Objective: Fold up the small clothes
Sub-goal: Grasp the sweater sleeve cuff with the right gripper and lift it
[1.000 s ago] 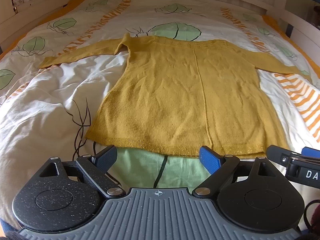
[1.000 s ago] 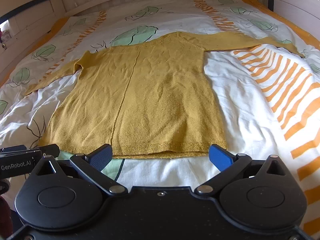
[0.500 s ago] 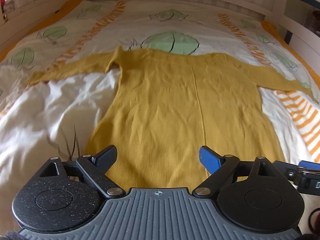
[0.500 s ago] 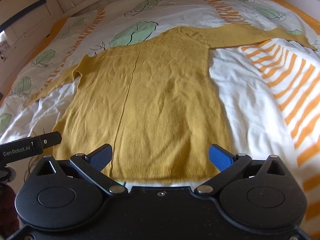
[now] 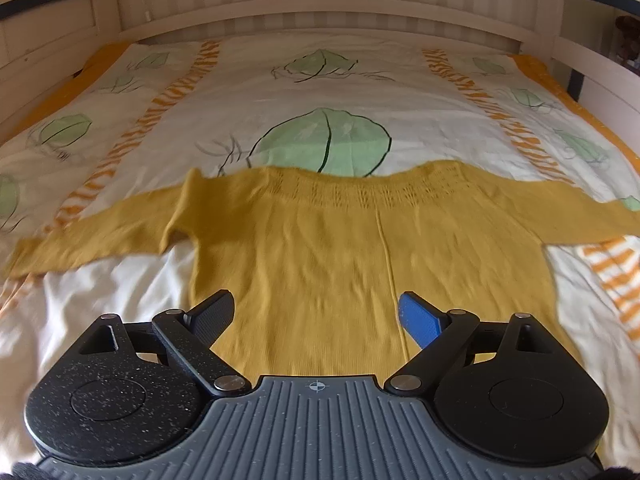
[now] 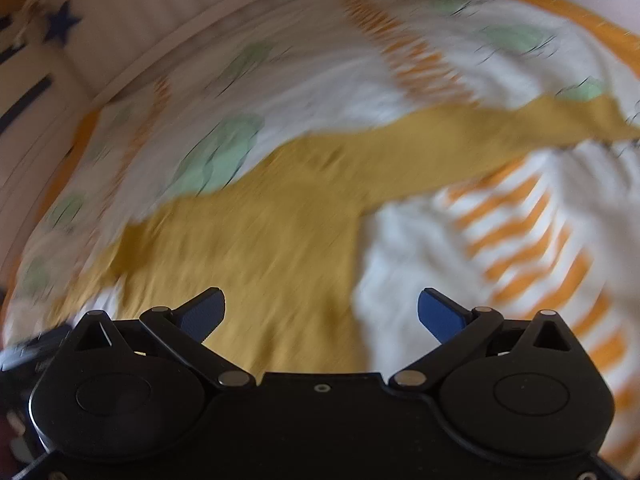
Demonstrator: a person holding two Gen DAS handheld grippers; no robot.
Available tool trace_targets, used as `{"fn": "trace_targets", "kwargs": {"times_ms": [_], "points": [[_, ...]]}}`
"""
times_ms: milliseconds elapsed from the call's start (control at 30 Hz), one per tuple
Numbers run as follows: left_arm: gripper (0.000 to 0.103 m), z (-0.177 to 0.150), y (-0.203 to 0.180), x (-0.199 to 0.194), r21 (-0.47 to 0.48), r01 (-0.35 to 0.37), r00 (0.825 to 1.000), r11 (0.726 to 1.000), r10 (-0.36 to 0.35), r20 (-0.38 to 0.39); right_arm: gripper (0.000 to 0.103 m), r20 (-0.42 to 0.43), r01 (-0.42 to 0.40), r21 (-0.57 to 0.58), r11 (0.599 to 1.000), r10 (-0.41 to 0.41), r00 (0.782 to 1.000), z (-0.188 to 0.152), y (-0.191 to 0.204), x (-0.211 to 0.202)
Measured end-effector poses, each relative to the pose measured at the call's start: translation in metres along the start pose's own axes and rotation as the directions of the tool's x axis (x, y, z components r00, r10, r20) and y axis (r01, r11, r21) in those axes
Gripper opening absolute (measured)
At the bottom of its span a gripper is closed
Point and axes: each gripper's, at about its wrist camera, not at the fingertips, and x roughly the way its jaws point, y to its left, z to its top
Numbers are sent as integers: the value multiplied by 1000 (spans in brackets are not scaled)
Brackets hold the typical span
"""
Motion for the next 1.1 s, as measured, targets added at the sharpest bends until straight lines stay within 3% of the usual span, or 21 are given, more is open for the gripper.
{"fn": "trace_targets", "kwargs": {"times_ms": [267,433,500,567,633,733,833,1000,1100], "points": [[89,13,-15,68,64,-34,999,997,34,3,102,67,185,151,971,-196,978,74,-108,24],[89,6,-25,102,96,-52,998,994,56,-32,102,87,326,267,907,-360,929,96,-180,31],[89,0,-28,115,108,-49,996,993,56,-68,96,77,365,324,873,-408,910,101,-207,34],[91,-6,-30,123,107,-37,996,994,46,-82,87,70,368,375,851,-422,904,103,-229,38],[91,-12,-28,123,74,-21,999,997,24,-35,85,69,359,409,839,-421,905,104,-250,42],[96,-21,-24,123,41,-3,1000,999,3,-7,73,69,342,467,815,-420,905,104,-271,53],[100,-25,-21,124,28,6,1000,1000,-6,8,71,78,306,520,798,-400,913,100,-287,60],[103,-22,-21,126,20,11,1000,1000,-11,-1,70,132,283,525,803,-404,905,103,-294,68],[103,-22,-21,128,16,16,1000,1000,-16,-5,52,136,304,521,797,-430,893,107,-296,72]]}}
